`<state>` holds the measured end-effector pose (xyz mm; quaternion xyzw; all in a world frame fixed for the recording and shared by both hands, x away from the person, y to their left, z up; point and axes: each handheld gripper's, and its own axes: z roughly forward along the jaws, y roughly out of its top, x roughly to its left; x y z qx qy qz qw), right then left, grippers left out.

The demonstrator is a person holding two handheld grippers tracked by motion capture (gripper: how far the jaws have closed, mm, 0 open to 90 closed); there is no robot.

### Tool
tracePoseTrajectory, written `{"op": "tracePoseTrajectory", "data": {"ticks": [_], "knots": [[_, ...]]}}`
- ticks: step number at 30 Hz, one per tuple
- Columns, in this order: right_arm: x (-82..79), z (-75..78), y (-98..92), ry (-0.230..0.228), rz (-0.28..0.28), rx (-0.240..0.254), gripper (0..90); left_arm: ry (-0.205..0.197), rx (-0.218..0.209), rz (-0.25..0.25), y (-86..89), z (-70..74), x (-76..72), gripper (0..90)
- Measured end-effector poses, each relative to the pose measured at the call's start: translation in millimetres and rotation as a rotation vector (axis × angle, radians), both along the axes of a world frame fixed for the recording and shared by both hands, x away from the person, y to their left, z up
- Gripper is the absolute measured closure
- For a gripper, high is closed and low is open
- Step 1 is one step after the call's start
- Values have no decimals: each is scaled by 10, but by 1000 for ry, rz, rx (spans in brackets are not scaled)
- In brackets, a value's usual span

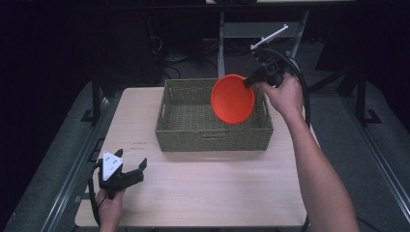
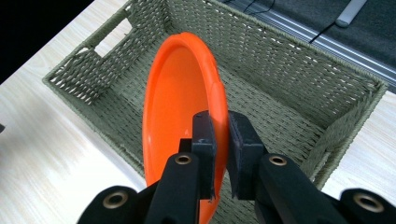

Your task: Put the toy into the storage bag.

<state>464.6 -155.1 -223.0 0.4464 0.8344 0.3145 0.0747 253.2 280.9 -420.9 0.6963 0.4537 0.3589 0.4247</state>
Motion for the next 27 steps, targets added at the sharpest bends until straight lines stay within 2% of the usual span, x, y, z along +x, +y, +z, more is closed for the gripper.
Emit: {"op": "tracePoseTrajectory", "data": {"ticks": [27], "knots": [[188, -312, -97, 29, -77, -10, 820, 0, 2, -1, 2, -4, 7, 127]]}}
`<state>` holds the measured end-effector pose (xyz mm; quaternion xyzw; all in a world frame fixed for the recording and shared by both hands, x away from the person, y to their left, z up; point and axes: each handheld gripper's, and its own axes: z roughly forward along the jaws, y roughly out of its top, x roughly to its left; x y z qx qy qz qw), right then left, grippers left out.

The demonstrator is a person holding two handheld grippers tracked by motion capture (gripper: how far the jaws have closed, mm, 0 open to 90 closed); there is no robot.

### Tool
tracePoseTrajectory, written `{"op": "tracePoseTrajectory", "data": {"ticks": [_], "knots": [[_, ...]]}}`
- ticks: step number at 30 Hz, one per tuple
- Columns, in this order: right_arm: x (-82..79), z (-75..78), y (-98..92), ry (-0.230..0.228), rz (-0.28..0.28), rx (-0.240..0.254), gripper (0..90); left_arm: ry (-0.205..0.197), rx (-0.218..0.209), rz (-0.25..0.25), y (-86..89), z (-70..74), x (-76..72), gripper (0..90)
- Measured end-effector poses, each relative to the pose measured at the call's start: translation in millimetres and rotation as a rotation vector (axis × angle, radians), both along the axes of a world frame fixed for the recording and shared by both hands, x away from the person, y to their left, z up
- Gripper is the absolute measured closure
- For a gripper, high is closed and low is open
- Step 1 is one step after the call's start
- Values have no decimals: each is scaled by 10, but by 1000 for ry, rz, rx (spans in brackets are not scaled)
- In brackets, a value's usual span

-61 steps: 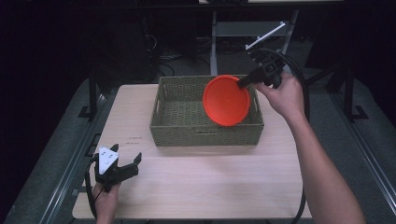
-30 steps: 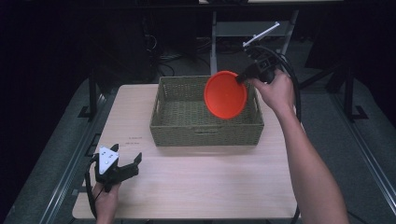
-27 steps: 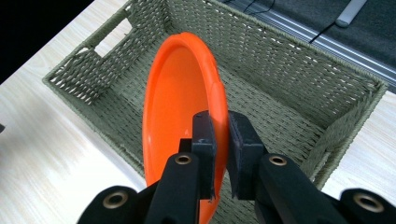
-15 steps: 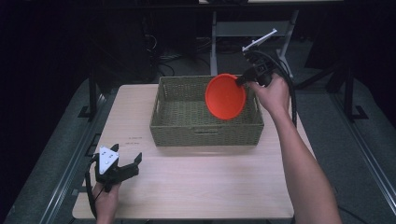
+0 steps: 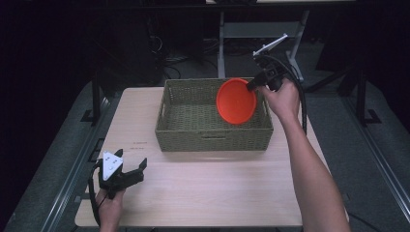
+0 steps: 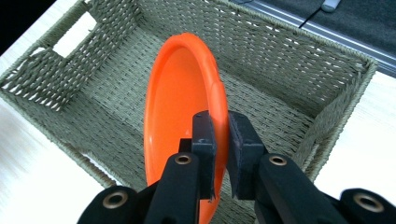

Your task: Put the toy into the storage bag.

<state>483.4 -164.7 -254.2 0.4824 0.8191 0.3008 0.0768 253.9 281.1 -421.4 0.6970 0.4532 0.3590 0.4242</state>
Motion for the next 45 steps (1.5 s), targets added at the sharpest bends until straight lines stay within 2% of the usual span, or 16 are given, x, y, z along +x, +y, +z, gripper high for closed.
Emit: {"op": "tracePoseTrajectory", "data": {"ticks": [10, 23, 33, 39, 45], "knots": [[44, -92, 86, 4, 1, -5, 819, -2, -1, 0, 3, 2, -3, 127], [99, -255, 77, 25, -25, -11, 819, 4, 7, 1, 3, 4, -4, 128], [125, -328, 142, 29, -14, -16, 819, 3, 5, 0, 3, 4, -4, 128], [148, -439, 117, 47, -20, 13, 819, 2, 9, -3, 0, 3, -4, 128], [179, -586, 135, 71, -23, 3, 819, 4, 9, -1, 0, 4, -6, 128]]}}
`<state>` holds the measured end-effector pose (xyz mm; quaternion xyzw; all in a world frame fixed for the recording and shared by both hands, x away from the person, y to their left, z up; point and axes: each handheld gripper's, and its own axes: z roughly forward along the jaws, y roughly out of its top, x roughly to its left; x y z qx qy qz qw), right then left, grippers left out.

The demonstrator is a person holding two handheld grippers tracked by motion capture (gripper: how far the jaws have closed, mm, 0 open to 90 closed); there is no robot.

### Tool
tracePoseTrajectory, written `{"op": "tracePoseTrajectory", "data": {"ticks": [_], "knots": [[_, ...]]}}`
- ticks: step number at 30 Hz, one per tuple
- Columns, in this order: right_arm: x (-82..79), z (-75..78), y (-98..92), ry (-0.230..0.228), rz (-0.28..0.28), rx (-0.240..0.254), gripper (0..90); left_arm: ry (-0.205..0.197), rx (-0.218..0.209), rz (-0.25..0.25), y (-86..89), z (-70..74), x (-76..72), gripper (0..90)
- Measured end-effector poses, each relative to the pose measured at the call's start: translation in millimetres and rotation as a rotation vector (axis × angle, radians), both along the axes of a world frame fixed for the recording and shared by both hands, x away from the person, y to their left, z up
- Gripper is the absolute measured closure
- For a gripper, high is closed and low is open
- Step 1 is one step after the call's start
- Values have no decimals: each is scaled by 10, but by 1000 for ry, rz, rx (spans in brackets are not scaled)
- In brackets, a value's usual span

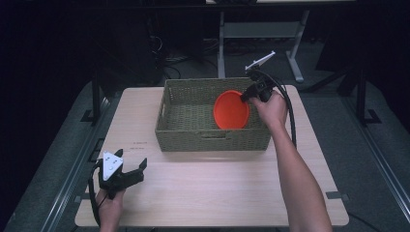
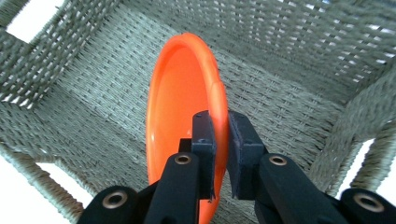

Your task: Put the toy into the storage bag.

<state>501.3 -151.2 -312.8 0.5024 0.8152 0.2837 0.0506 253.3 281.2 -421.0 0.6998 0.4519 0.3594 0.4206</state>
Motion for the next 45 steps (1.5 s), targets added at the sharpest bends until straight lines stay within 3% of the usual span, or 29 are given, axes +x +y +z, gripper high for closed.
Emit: {"op": "tracePoseTrajectory", "data": {"ticks": [9, 22, 31, 39, 45], "knots": [[8, -158, 71, 27, 8, -25, 818, 0, -2, -3, -6, -3, 1, 128], [23, -232, 149, 33, 32, -98, 816, 2, 2, -3, -1, 1, 0, 128], [26, -259, 101, 45, 21, -86, 810, 1, -2, -2, -7, -2, 0, 127], [26, -248, 90, 31, 18, -112, 778, -2, -11, 2, -14, -3, 7, 128], [19, -213, 27, 25, 1, -91, 757, -1, -8, 1, -18, -2, 7, 128]]}}
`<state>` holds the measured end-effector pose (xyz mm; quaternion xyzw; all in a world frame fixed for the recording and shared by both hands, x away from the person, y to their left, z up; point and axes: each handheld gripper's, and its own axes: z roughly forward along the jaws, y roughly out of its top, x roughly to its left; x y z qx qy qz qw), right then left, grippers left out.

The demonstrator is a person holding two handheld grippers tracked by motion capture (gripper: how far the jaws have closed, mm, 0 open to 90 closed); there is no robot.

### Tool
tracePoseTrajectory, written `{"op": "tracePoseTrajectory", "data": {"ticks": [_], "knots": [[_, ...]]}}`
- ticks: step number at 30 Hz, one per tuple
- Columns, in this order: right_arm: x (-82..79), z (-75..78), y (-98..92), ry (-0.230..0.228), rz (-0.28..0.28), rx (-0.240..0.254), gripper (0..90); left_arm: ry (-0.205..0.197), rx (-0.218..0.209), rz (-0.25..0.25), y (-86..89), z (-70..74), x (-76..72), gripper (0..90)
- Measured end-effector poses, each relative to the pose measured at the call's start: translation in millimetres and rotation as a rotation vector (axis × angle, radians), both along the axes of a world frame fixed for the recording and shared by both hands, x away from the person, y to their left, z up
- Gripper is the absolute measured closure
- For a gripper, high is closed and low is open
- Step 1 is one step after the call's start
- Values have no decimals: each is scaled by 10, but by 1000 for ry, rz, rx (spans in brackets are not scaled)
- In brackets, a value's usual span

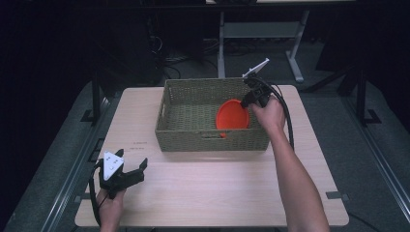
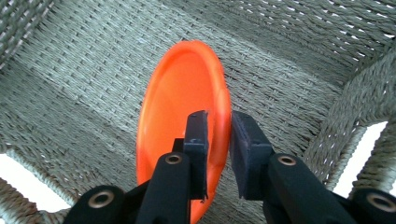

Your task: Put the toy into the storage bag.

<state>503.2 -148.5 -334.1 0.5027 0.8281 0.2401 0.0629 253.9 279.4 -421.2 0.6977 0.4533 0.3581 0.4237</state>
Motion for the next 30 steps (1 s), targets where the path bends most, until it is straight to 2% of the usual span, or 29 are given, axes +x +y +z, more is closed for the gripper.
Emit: {"op": "tracePoseTrajectory", "data": {"ticks": [5, 21, 25, 30], "knots": [[-23, 50, -43, -4, -4, 19, 753, 4, 6, 2, -1, 4, 3, 128], [-97, 72, -102, -11, 27, 78, 582, 6, 7, 0, -8, 1, 6, 128], [-136, 92, -117, -17, 32, 102, 566, 3, 8, -2, -8, -2, 0, 128], [-182, 124, -129, -22, 58, 127, 487, 2, 3, 2, 2, -2, 0, 128]]}}
